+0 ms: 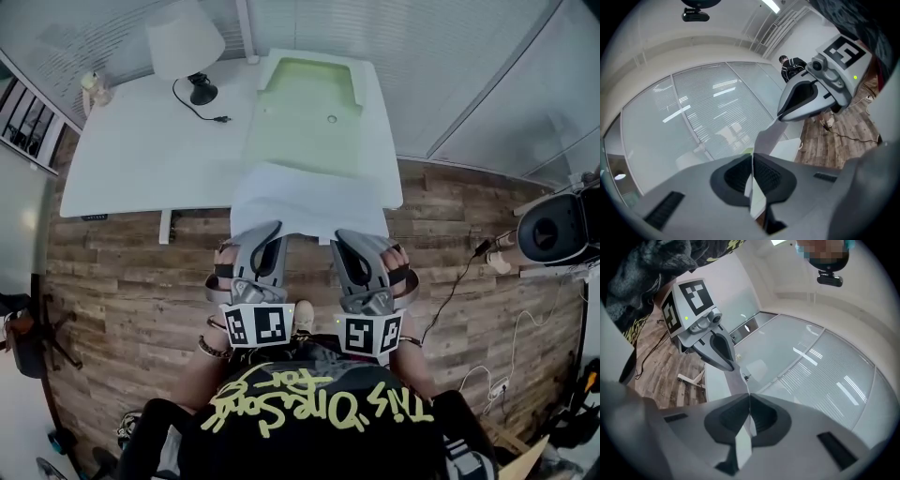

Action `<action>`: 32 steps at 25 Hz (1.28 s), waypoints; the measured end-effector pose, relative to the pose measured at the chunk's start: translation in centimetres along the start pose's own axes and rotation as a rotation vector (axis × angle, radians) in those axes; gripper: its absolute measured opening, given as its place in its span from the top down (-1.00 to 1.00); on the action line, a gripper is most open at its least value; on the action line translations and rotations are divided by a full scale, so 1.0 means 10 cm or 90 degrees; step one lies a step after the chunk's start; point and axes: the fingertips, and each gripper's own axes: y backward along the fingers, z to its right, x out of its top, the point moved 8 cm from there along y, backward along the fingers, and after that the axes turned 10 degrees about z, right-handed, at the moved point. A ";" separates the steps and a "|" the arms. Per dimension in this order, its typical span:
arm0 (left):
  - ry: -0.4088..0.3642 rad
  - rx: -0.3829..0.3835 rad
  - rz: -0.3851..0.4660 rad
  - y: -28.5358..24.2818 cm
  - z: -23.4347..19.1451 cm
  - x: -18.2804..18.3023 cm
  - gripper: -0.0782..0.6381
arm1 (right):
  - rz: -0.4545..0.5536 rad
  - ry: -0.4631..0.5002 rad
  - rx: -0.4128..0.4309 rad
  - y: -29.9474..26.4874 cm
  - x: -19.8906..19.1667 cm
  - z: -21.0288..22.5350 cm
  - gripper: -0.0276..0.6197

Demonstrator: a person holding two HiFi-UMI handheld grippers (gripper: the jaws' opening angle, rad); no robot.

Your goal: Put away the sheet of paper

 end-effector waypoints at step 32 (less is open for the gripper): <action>-0.005 0.009 -0.037 -0.20 0.07 0.08 0.75 | 0.045 -0.032 0.013 -0.02 -0.27 0.15 0.89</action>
